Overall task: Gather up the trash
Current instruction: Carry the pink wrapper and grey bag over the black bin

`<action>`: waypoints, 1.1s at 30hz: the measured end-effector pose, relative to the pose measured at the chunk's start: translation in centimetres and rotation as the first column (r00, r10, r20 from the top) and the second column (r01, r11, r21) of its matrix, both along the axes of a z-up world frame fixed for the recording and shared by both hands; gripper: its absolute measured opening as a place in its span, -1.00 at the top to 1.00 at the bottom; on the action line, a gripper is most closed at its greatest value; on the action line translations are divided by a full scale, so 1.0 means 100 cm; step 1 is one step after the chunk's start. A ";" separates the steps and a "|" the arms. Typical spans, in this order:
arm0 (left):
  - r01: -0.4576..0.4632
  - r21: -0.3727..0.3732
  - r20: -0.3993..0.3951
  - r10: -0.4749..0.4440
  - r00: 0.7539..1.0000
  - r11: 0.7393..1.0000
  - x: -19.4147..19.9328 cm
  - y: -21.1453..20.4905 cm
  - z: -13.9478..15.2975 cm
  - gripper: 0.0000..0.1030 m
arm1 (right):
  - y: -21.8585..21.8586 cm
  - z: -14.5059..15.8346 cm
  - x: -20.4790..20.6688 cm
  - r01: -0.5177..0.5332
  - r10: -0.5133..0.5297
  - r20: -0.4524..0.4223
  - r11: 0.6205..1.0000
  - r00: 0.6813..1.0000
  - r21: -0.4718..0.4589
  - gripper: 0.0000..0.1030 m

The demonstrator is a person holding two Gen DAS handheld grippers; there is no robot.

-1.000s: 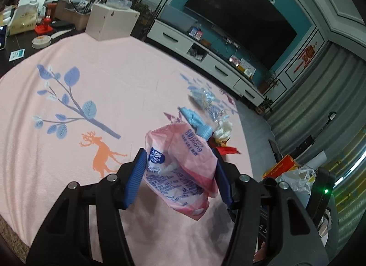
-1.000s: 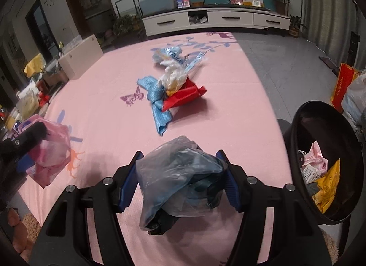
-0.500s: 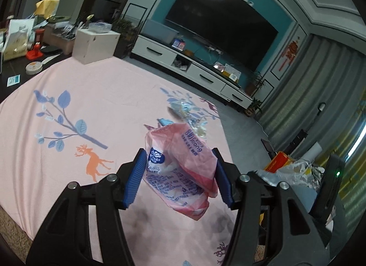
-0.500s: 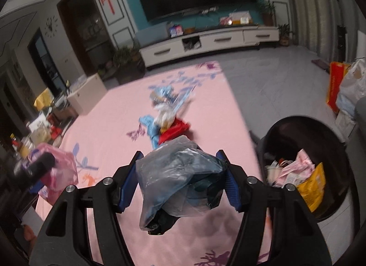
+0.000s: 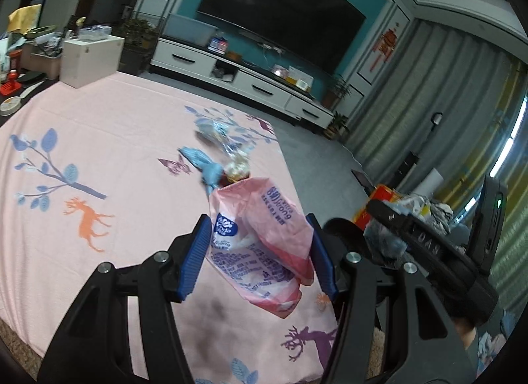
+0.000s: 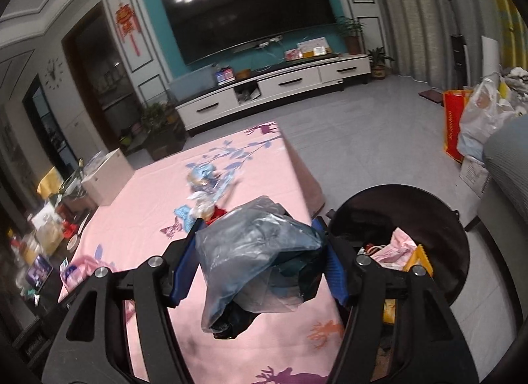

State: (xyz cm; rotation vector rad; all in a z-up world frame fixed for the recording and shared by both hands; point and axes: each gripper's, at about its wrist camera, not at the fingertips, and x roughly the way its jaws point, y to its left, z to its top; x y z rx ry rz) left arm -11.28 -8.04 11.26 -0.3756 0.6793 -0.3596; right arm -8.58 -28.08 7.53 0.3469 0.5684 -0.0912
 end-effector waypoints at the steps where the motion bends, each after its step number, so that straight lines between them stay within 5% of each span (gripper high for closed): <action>1: 0.011 -0.002 -0.005 -0.011 1.000 1.000 0.000 -0.003 -0.001 -0.14 | -0.002 0.000 -0.001 0.004 -0.004 0.003 1.000 1.000 0.005 -0.25; 33: 0.143 0.073 -0.097 -0.136 0.986 0.987 0.012 -0.052 -0.035 -0.15 | -0.035 -0.004 -0.009 0.122 -0.122 -0.001 0.992 0.993 0.027 -0.26</action>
